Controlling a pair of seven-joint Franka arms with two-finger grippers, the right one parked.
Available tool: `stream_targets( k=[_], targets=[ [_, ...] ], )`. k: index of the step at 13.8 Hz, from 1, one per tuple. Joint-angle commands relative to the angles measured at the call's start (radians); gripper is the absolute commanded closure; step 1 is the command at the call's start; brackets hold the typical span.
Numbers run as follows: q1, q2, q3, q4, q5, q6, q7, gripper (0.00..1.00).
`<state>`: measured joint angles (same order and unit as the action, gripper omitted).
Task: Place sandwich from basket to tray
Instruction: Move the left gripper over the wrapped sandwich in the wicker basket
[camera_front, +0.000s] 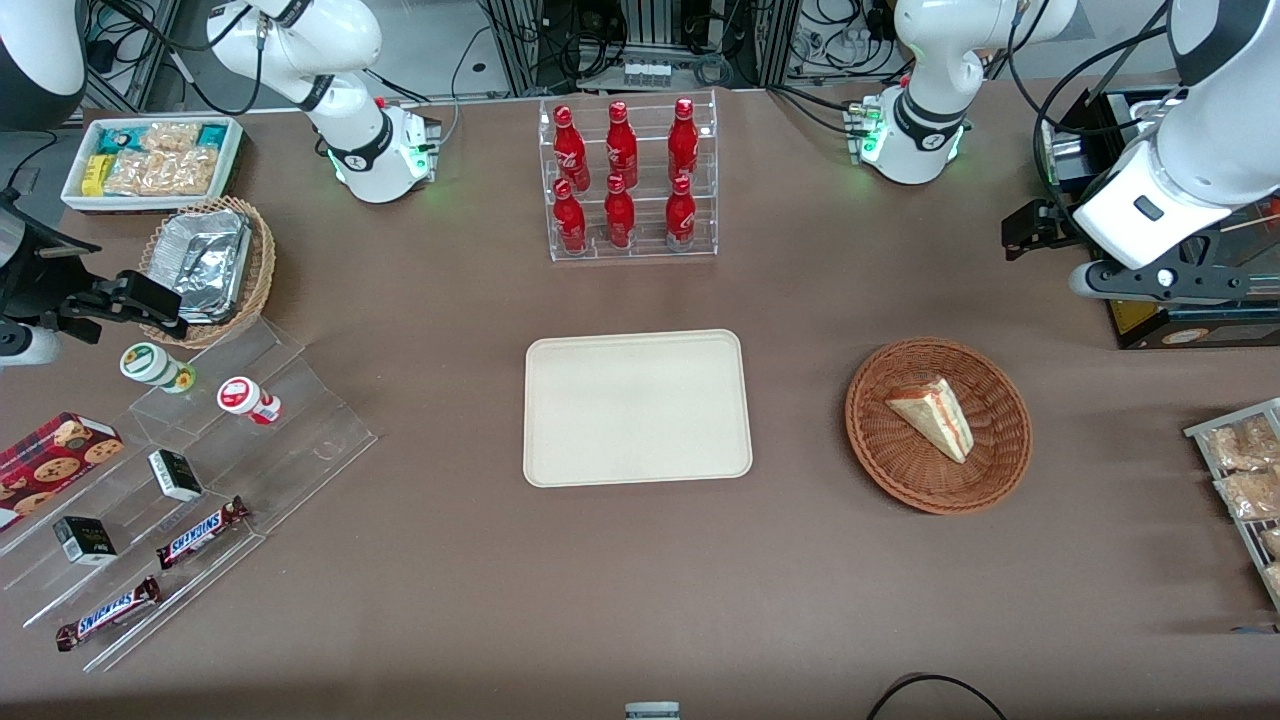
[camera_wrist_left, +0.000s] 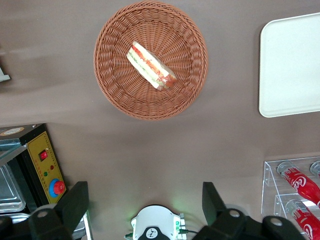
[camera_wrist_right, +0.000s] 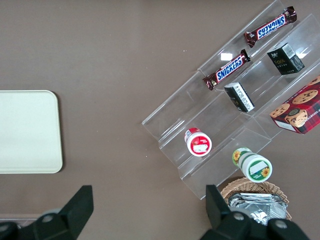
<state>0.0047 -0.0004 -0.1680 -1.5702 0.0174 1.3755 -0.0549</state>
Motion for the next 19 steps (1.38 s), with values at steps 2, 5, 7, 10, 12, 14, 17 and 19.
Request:
stream_targets(
  k=[2,5,7,10,12,14,17,19],
  targets=[
    [-0.012,0.008,0.010,0.009,-0.013,0.003,-0.005,0.00],
    [-0.014,0.007,0.010,-0.060,-0.005,0.071,0.000,0.00],
    [-0.012,0.008,0.010,-0.117,-0.005,0.121,-0.002,0.00],
    [-0.011,0.007,0.010,-0.226,-0.005,0.221,-0.002,0.00],
    [-0.012,0.008,0.010,-0.292,-0.005,0.299,-0.002,0.00],
    [-0.012,0.010,0.010,-0.367,-0.005,0.385,-0.002,0.00],
    [-0.012,0.011,0.010,-0.486,-0.005,0.538,-0.002,0.00],
    [-0.012,0.033,0.010,-0.556,-0.002,0.646,-0.005,0.00]
  ],
)
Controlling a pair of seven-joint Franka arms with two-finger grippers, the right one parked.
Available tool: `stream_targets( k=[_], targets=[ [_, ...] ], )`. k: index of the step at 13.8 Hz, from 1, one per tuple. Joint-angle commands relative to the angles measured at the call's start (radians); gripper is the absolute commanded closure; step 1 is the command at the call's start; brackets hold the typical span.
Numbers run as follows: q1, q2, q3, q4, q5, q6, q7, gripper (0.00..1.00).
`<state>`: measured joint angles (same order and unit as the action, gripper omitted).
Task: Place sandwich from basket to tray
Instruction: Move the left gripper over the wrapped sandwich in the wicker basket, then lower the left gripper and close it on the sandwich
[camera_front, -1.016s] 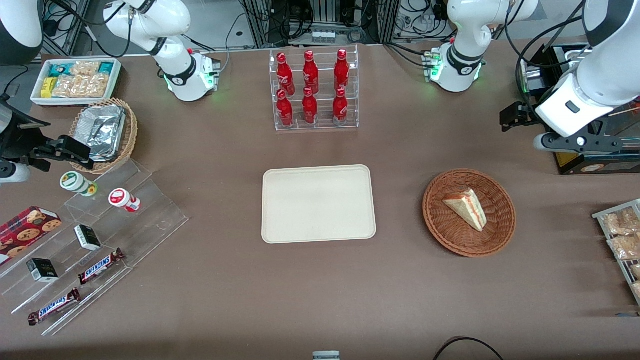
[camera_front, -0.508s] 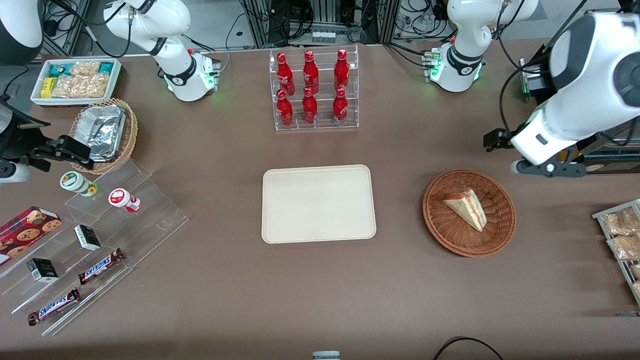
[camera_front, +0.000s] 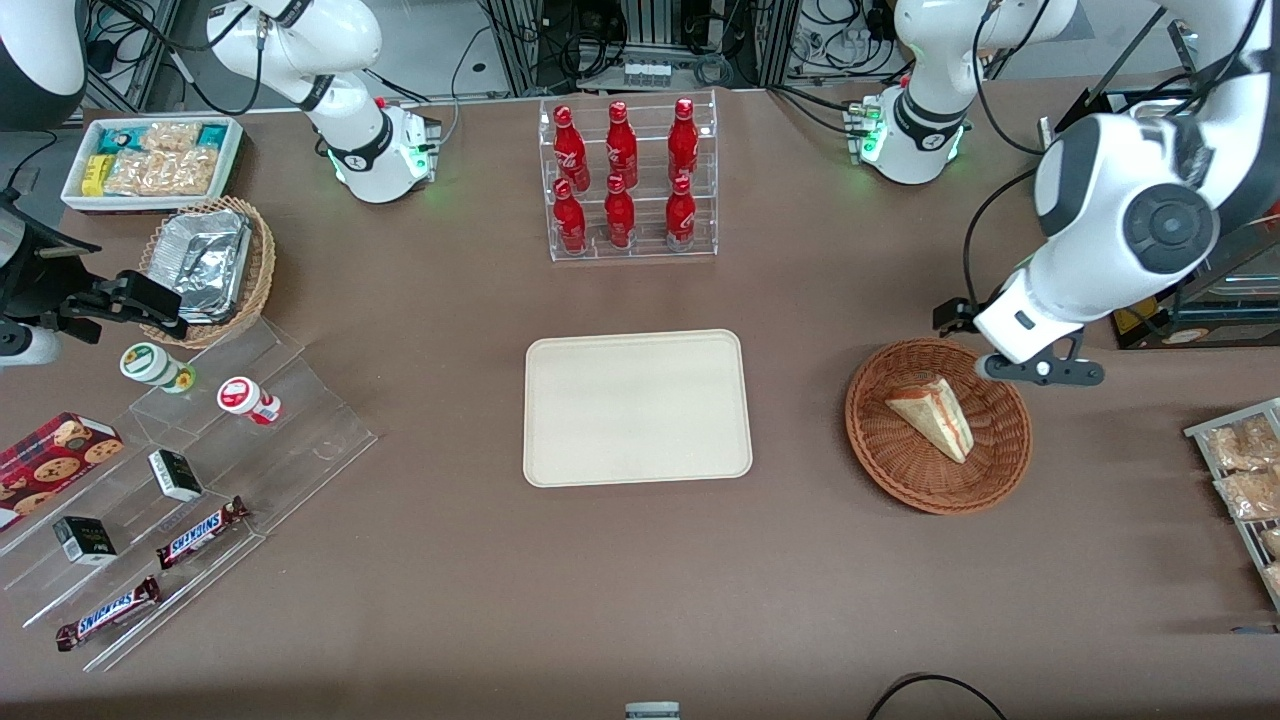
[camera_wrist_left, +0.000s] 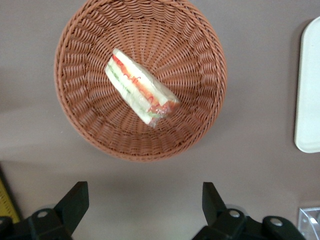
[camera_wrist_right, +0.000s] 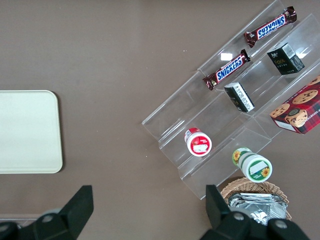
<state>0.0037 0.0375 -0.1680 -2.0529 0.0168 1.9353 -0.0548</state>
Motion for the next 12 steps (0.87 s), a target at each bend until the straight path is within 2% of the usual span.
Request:
stream_targets(
  k=[1,5,12],
  targets=[
    [-0.011,0.002,0.010,-0.110,-0.001,0.138,-0.005,0.00],
    [-0.008,0.024,0.012,-0.142,-0.001,0.205,-0.039,0.00],
    [-0.008,0.074,0.012,-0.144,-0.009,0.323,-0.664,0.00]
  ],
)
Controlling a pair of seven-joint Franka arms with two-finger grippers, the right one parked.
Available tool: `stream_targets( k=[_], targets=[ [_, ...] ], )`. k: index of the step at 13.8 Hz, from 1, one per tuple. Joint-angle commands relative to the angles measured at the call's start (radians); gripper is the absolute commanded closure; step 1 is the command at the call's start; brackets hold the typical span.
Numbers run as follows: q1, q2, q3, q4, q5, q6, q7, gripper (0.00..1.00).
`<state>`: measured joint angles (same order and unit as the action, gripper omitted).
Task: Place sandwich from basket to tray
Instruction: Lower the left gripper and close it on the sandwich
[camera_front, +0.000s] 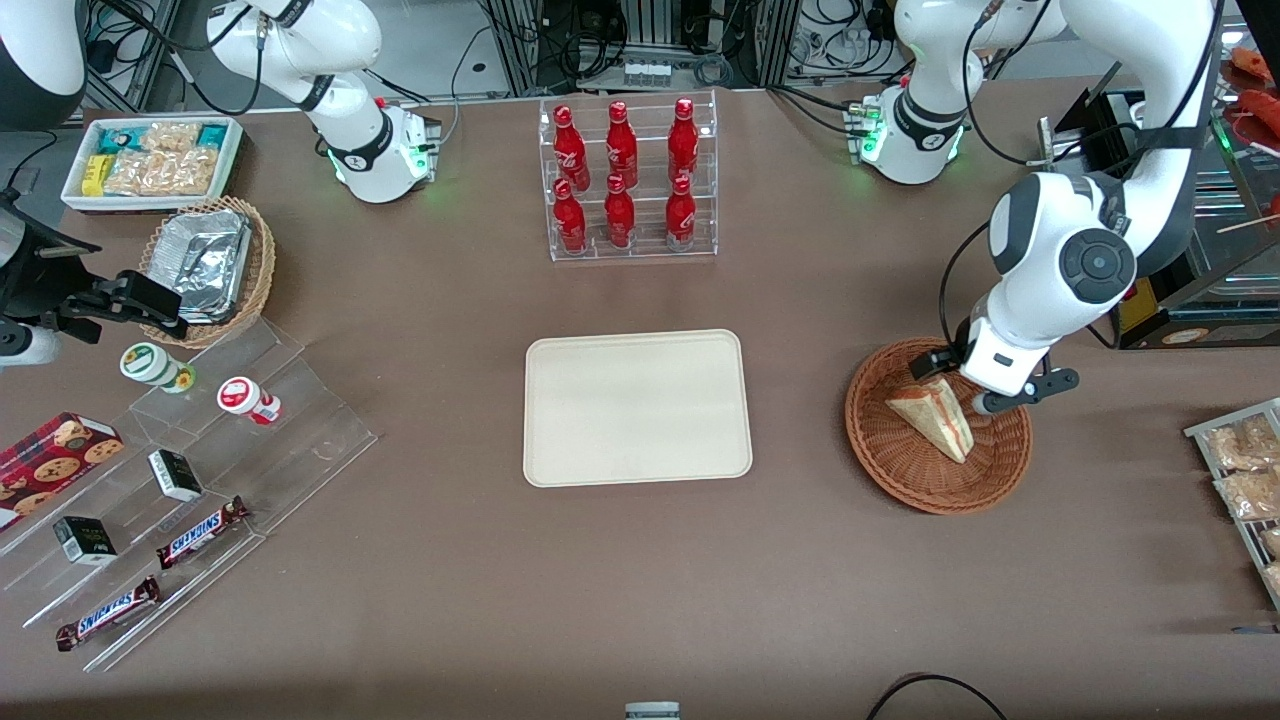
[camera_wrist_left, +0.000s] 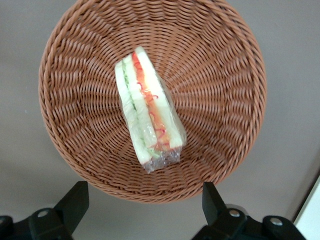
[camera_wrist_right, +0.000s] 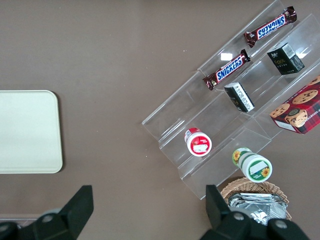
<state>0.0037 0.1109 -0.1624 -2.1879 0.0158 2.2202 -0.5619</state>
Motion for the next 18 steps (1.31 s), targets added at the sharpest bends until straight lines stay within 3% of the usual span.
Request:
stream_targets(
  k=[1,3,15,17,18],
  targets=[
    [-0.010,0.012,0.006,-0.009,-0.010,0.064,-0.285,0.00],
    [-0.008,0.030,0.006,-0.009,-0.004,0.090,-0.366,0.00],
    [-0.008,0.147,0.020,-0.010,0.012,0.190,-0.375,0.00],
    [-0.008,0.159,0.024,-0.010,0.027,0.193,-0.378,0.04],
    [-0.010,0.161,0.032,-0.012,0.029,0.202,-0.381,0.11]
  ],
)
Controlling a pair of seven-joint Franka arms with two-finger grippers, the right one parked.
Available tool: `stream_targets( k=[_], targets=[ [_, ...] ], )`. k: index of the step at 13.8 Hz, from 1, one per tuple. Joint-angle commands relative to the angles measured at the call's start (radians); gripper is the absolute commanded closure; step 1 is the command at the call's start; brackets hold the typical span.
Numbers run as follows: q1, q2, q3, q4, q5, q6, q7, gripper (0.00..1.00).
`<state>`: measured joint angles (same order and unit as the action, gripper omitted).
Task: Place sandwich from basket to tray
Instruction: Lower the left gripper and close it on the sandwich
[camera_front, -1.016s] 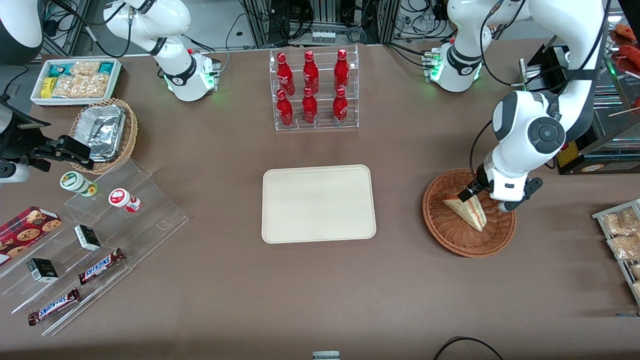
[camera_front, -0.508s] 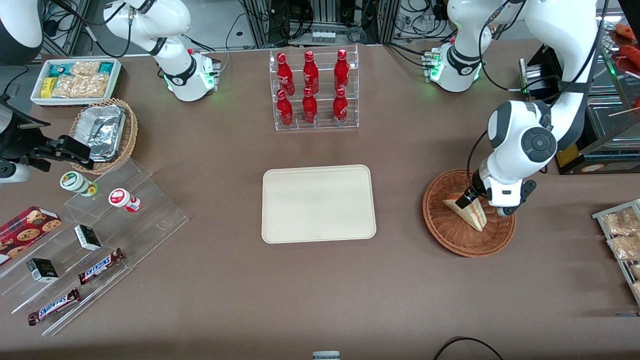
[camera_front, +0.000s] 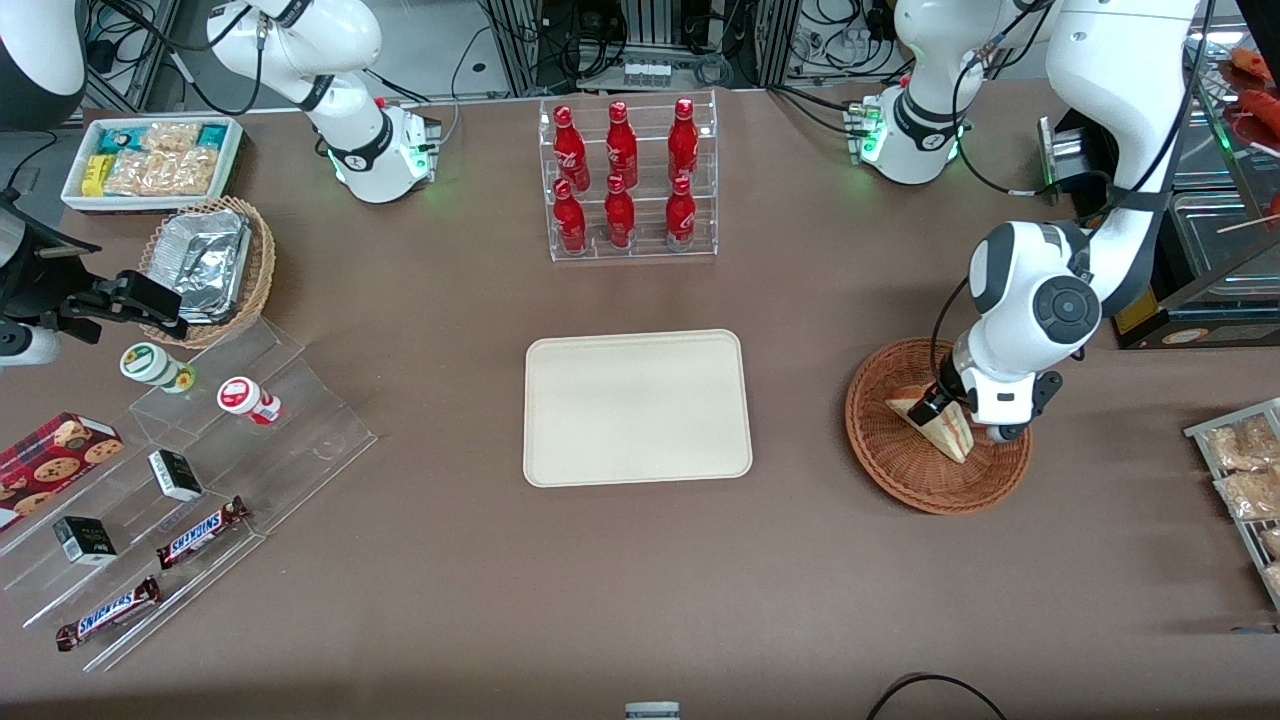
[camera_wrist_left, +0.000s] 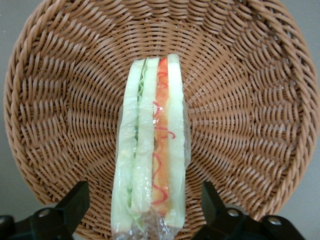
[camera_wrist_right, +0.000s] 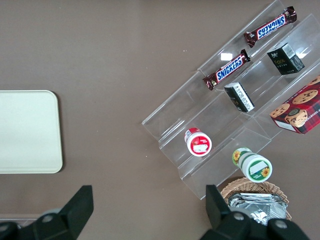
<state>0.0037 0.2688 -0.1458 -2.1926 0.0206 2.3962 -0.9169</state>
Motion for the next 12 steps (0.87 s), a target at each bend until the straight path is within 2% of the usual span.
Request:
stream_targets(
  k=[1,2,3,7,12],
  targets=[
    [-0.010,0.003,0.017,-0.016,0.022,0.035,-0.033,0.36],
    [-0.010,0.003,0.017,-0.019,0.024,0.035,-0.045,0.75],
    [-0.010,0.000,0.017,-0.021,0.024,0.034,-0.046,1.00],
    [-0.010,-0.031,0.015,-0.009,0.024,-0.006,-0.045,1.00],
    [-0.063,-0.029,0.003,0.154,0.022,-0.230,-0.028,1.00]
  ],
)
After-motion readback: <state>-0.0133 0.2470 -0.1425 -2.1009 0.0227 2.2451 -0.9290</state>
